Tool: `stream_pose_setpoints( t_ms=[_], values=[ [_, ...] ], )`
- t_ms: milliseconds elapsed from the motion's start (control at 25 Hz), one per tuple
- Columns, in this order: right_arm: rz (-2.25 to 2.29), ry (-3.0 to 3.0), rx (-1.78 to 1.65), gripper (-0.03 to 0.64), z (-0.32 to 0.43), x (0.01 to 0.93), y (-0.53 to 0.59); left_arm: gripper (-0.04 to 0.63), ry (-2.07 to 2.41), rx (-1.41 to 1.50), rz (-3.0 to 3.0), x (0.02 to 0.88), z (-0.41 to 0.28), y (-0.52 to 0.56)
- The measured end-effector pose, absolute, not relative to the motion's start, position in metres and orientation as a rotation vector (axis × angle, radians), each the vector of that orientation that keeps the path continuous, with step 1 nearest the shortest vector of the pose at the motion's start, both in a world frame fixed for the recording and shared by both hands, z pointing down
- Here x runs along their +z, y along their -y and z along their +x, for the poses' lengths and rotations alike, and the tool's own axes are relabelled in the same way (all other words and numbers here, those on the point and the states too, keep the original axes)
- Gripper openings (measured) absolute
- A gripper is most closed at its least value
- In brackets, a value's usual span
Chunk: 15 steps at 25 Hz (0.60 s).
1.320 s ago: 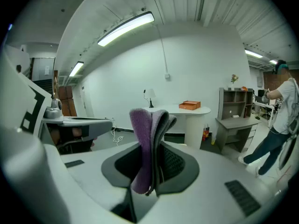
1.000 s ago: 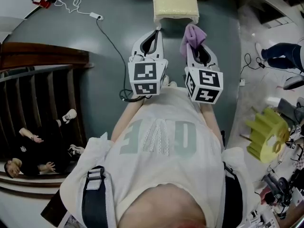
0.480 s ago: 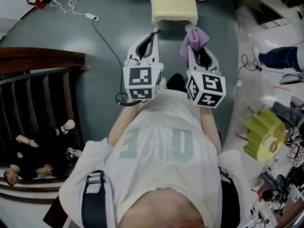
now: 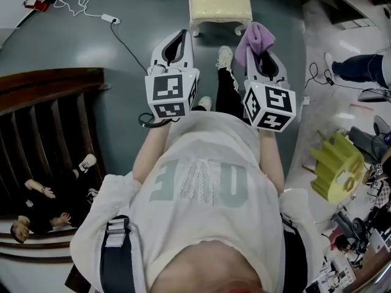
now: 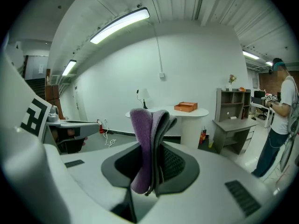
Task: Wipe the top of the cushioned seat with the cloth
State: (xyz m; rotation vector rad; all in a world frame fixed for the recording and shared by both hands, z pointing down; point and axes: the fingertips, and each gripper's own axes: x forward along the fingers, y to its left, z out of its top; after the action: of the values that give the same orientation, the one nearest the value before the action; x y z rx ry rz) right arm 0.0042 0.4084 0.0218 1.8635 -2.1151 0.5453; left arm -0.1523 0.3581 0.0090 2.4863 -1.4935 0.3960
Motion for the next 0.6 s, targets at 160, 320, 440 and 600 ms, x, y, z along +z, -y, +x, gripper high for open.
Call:
stream_pose_setpoints(
  t_ms=[160,320,440,600],
  values=[
    [1.850,2.124,0.549,0.091,0.024,0.032,-0.364,0.006,1.522,0.392,2.487,0.009,-0.134,-0.315],
    [1.793,2.145,0.561,0.091,0.041,0.036,-0.303,0.006,1.554,0.395,2.459,0.011,-0.114,-0.259],
    [1.732,2.162,0.567,0.091,0.054,0.036,-0.249,0.006,1.592,0.383,2.408,0.011,-0.100,-0.209],
    [1.660,2.192,0.573,0.092,0.073,0.036,-0.179,0.006,1.633,0.368,2.394,0.003,-0.076,-0.145]
  ],
)
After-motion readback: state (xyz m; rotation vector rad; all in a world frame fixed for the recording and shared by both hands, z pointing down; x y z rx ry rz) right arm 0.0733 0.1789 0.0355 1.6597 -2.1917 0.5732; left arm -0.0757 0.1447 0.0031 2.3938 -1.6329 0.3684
